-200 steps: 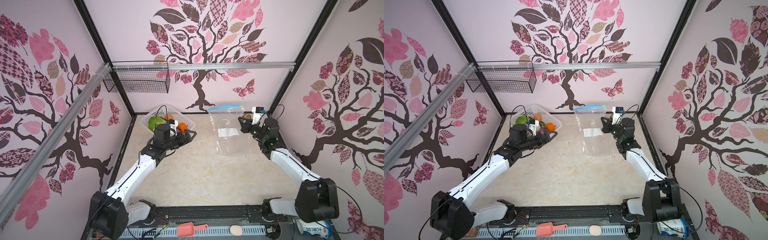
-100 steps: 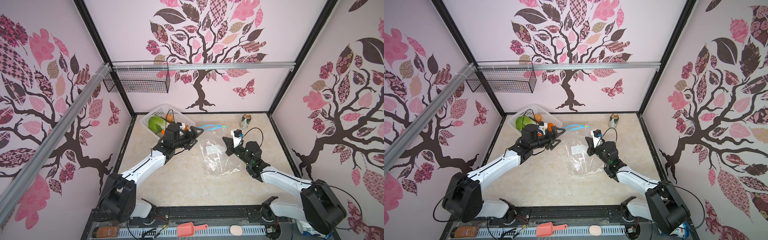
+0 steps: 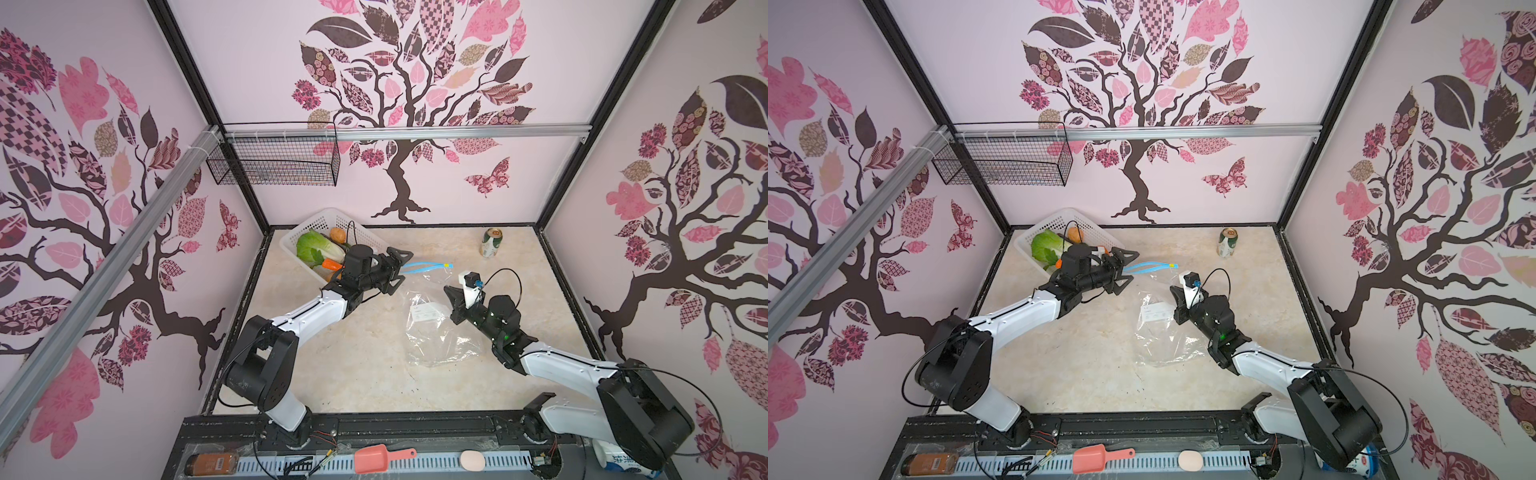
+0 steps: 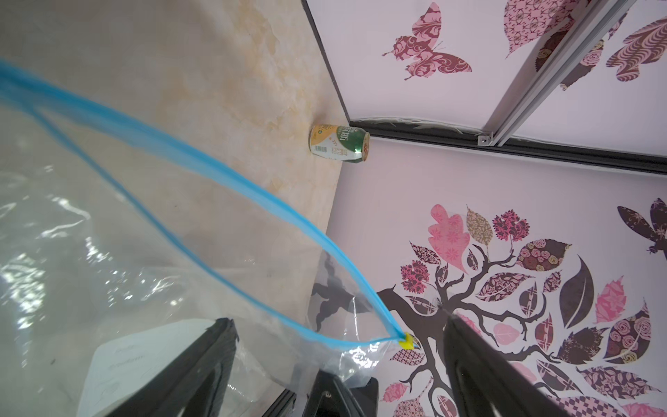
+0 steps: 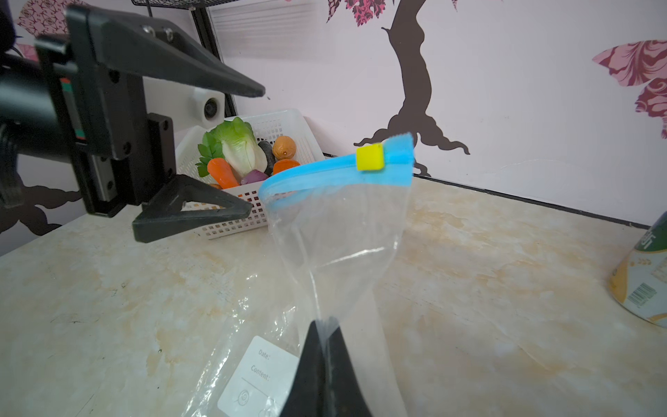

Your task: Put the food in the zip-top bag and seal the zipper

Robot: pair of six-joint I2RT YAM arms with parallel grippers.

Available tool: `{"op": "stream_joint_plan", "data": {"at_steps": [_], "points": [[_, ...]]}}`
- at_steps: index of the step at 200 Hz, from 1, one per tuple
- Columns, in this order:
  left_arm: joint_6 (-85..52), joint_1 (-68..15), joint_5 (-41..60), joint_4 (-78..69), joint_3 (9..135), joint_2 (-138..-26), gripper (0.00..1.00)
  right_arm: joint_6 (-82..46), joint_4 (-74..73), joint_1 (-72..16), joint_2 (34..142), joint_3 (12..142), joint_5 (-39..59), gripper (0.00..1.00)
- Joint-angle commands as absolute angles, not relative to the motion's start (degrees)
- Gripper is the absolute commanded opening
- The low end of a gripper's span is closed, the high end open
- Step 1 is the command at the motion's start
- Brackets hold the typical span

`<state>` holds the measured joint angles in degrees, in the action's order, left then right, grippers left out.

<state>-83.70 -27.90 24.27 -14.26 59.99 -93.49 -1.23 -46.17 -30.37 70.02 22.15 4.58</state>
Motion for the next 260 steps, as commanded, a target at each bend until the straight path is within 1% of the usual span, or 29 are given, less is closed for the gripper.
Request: {"op": "stream_joint_plan", "data": {"at_steps": [1,28,59,79,87,94,130,161,171,174,178,184,192,197,203,208,233,260], "points": [[-85.09,-28.21,24.29,-15.69,63.7,-96.43,0.87,-0.52,-49.2,-30.88,67.78,21.38,4.4,0.0],[-86.51,-28.89,24.96,-15.58,64.11,-98.84,0.79,0.33,-49.58,-31.15,67.19,20.92,4.35,0.0],[-87.63,-29.83,25.78,-15.88,64.0,-100.66,0.65,1.62,-49.61,-31.37,67.23,20.88,4.22,0.0],[-87.93,-30.03,26.54,-16.13,63.92,-100.81,0.61,2.7,-49.43,-31.48,67.49,20.81,3.5,0.0],[-87.97,-30.23,26.46,-16.08,63.79,-100.76,0.58,3.27,-49.31,-31.6,67.65,20.79,3.26,0.0],[-87.9,-30.32,26.46,-16.08,63.48,-100.64,0.54,3.54,-49.29,-31.62,67.71,20.76,3.25,0.0],[-87.93,-30.32,26.65,-16.17,63.13,-100.6,0.18,3.78,-48.96,-32.09,67.88,21.13,3.17,0.0],[-85.57,-29.99,26.26,-14.64,64.31,-99.99,0.0,1.82,-46.4,-32.14,66.17,22.27,2.96,0.0],[-84.27,-29.58,25.96,-13.22,65.21,-99.7,0.0,0.75,-45.03,-32.09,65.04,22.99,3.42,0.0],[-83.82,-29.47,25.87,-12.83,65.4,-99.57,0.0,0.38,-44.62,-32.1,64.78,23.28,3.57,0.05],[-83.35,-29.21,25.84,-12.36,65.73,-99.51,0.0,-0.09,-43.97,-32.15,64.3,23.62,3.59,0.16],[-82.5,-28.81,25.79,-11.77,66.2,-99.36,0.0,-0.92,-42.65,-32.08,63.52,24.39,3.74,0.39],[-81.07,-28.19,25.77,-11.0,66.96,-99.2,0.0,-1.62,-39.81,-32.08,62.35,25.71,4.0,0.64],[-79.96,-27.85,25.83,-10.28,67.63,-98.94,0.0,-2.06,-38.06,-32.12,61.71,26.61,4.13,0.74],[-78.33,-27.42,25.84,-9.79,68.59,-98.7,0.0,-2.43,-36.31,-32.09,60.81,27.53,4.18,0.82],[-76.7,-27.05,25.97,-7.33,69.58,-98.5,0.0,-2.5,-34.65,-32.12,60.05,28.33,4.6,0.86],[-65.75,-26.45,28.41,-0.15,77.1,-97.37,0.0,-3.06,-29.56,-32.09,56.47,31.27,6.23,0.96],[-52.38,-27.04,27.23,8.05,84.13,-95.08,0.0,-4.48,-26.29,-32.08,52.76,33.75,7.63,0.97]]}}
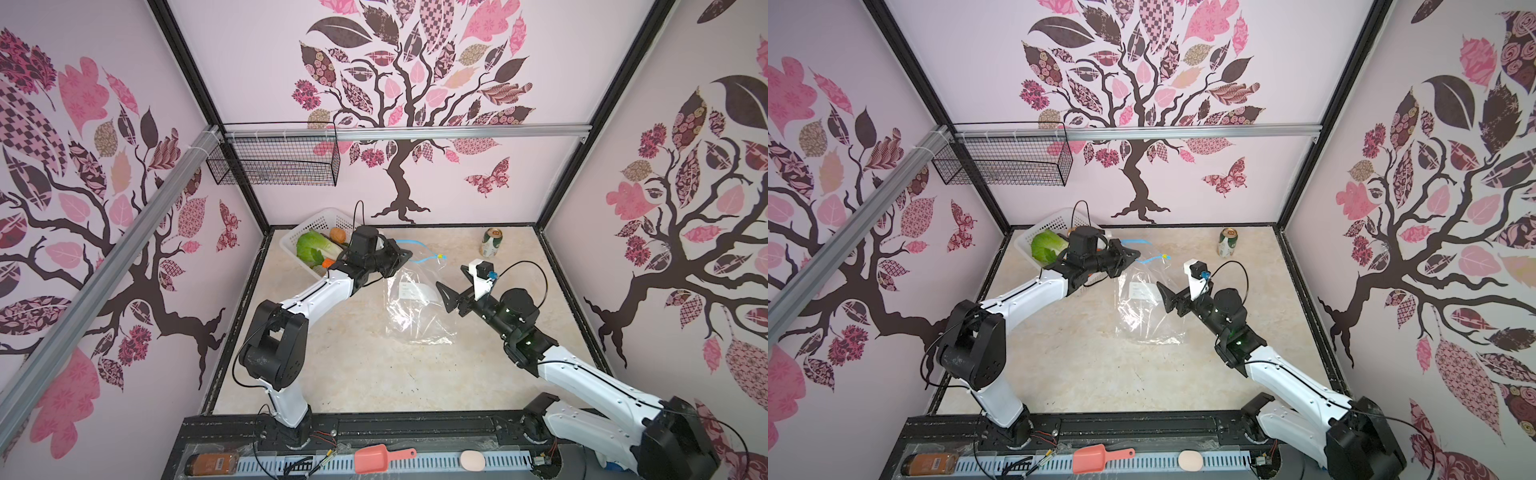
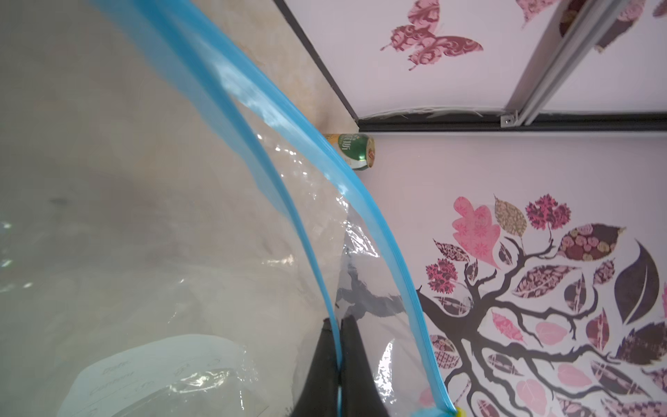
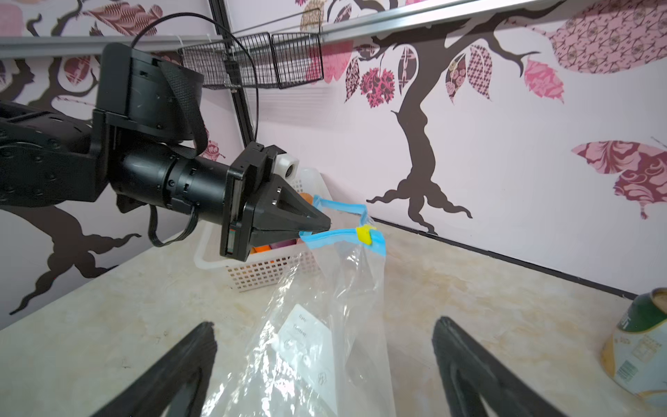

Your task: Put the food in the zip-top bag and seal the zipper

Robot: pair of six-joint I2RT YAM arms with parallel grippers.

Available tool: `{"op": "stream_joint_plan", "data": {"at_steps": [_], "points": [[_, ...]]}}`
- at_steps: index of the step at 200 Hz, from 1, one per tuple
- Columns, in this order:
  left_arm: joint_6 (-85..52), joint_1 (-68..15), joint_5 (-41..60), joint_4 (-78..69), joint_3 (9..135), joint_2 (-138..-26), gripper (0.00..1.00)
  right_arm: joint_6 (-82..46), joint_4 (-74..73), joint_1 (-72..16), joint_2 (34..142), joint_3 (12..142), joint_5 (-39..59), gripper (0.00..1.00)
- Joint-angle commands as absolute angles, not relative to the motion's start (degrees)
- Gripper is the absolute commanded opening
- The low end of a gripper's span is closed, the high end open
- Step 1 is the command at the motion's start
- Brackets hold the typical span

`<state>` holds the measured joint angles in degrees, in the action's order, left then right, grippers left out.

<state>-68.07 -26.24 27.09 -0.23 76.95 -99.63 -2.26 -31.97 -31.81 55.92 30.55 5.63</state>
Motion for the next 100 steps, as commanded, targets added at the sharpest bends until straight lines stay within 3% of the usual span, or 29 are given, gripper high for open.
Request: {"op": "stream_joint_plan", "data": {"at_steps": [1,49,100], "points": [[-51.86,-27.1,27.15,8.38,84.34,-94.96,0.0,-4.53,-26.15,-32.08,52.66,33.88,7.73,0.97],[-29.26,-31.9,16.76,22.28,89.09,-89.49,0.0,-8.22,-15.78,-32.13,51.37,41.74,6.82,0.99],[-27.24,-34.19,14.93,23.68,79.6,-87.24,0.0,-14.31,-6.75,-32.14,57.22,50.31,6.84,0.95]]}}
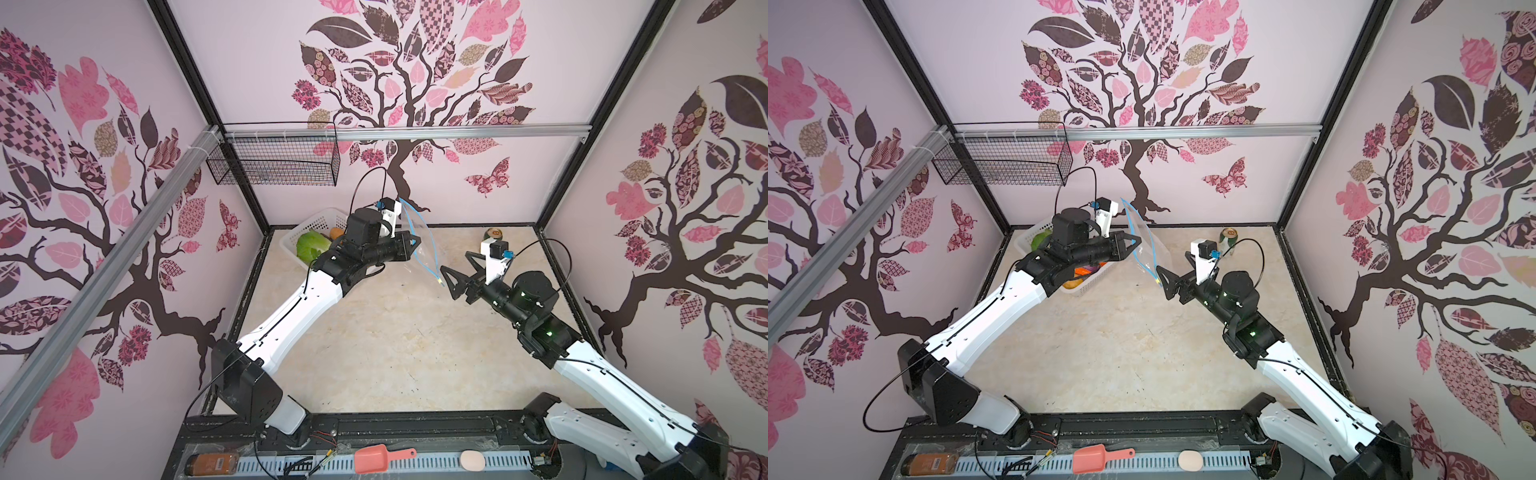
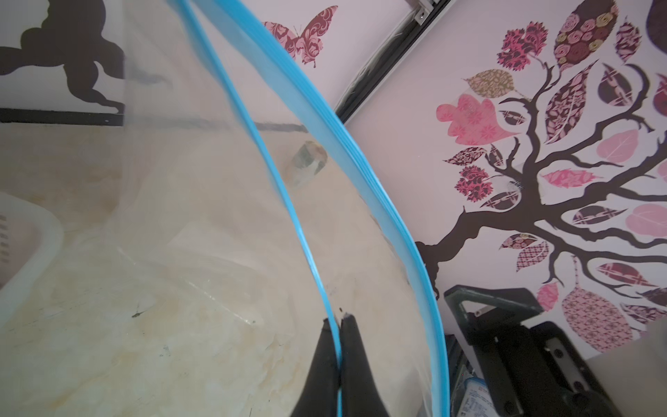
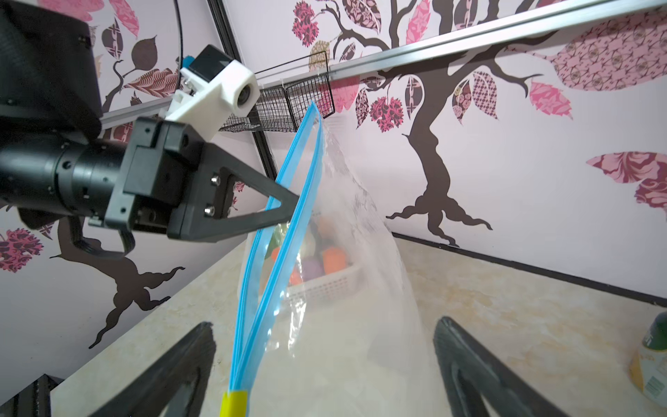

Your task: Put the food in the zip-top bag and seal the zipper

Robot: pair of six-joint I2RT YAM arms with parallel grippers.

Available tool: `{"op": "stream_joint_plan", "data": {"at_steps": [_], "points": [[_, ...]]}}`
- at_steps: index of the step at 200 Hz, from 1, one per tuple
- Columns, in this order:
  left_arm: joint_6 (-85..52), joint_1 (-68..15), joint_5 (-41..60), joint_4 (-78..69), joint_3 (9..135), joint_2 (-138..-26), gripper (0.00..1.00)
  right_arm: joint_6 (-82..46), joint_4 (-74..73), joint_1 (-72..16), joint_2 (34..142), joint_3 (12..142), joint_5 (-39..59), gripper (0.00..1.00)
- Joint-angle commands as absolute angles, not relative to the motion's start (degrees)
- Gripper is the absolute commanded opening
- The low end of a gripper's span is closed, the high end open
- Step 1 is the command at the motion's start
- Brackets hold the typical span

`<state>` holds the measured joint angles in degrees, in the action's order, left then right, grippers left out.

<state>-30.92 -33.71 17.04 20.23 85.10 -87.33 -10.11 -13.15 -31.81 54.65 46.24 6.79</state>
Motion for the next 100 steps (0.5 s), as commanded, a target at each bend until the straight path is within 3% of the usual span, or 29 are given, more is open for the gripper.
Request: {"op": "stream_joint_plan", "data": {"at_steps": [1,100], "points": [[-27.33,-34.23,15.03,23.57,79.39,-87.21,0.0,-14.36,-6.63,-32.11,57.3,50.47,6.89,0.95],[-28.55,-36.64,15.74,20.92,76.4,-86.55,0.0,-20.66,6.21,-35.54,68.45,61.16,6.75,0.84]]}}
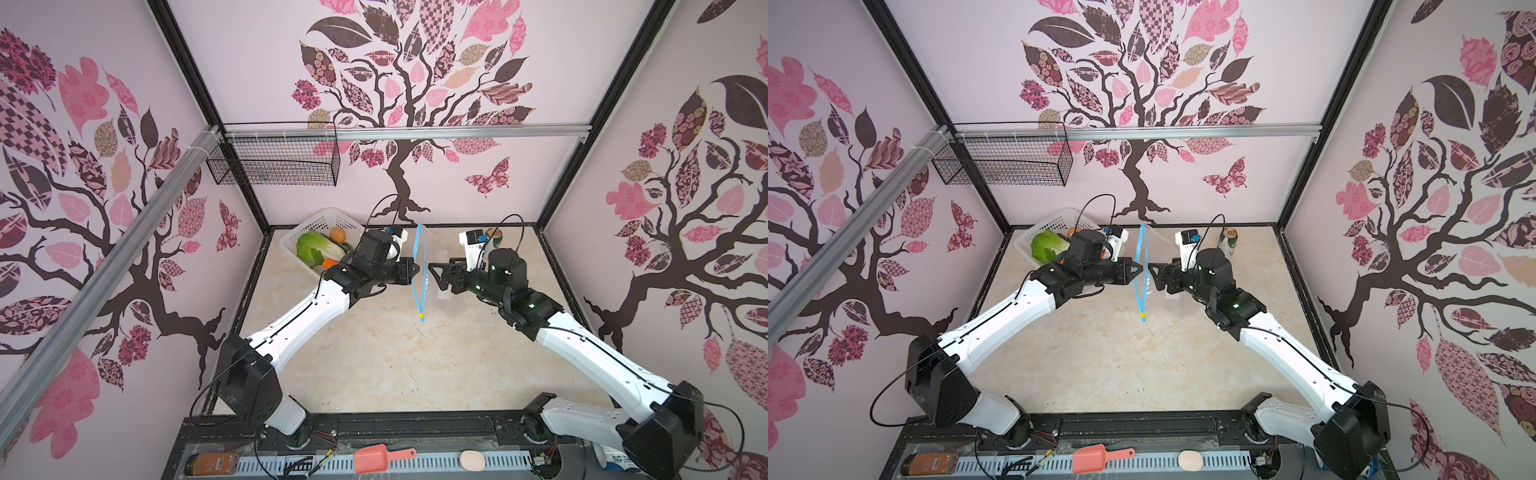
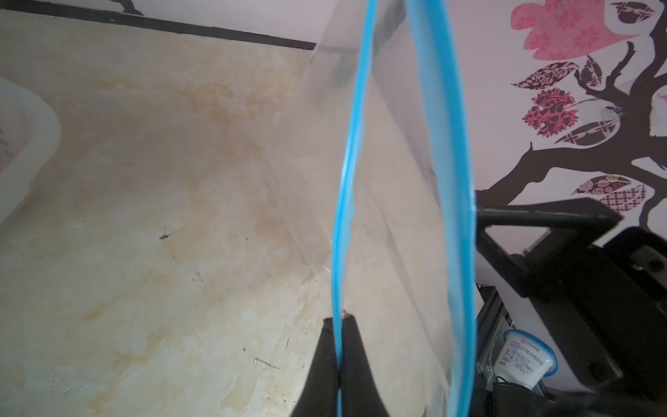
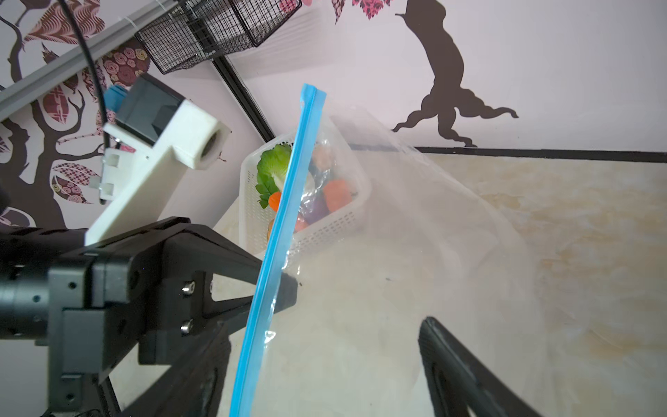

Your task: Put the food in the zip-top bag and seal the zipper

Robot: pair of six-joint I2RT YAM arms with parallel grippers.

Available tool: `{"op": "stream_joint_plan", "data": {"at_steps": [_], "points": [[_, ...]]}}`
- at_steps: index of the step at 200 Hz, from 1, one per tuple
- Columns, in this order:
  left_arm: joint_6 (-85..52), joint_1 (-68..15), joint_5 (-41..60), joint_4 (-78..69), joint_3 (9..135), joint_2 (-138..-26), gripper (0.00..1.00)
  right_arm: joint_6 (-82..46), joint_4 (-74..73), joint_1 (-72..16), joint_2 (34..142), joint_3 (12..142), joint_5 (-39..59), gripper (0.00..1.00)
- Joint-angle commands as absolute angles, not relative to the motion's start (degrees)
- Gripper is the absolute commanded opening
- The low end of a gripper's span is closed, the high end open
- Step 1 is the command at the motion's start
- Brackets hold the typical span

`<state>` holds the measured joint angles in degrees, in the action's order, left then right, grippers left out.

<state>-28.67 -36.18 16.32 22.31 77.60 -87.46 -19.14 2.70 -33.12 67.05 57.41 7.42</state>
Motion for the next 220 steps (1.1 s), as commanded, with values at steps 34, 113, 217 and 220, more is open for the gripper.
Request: {"op": "stream_joint_plan", "data": {"at_steps": [34,113,217,220], "points": [[-28.87,-38.09,13.89,20.36,76.07,-85.48,0.0,-19.47,9.69,-40.18,70.82,64.62,0.16,0.83],[-29.09,-40.25,9.48,20.67,75.11,-83.12,0.0,-15.55,21.54,-42.48,77.87,72.86,-23.68,0.77],[-21.9,-44.78,-6.61,32.24,81.54,-87.84,0.0,-13.05,28.66,-42.5,74.49,74.17,-25.84,0.35],[-21.44,-45.25,-7.12,32.54,81.99,-88.1,0.0,-13.07,28.53,-42.52,74.23,74.18,-25.62,0.38]]}}
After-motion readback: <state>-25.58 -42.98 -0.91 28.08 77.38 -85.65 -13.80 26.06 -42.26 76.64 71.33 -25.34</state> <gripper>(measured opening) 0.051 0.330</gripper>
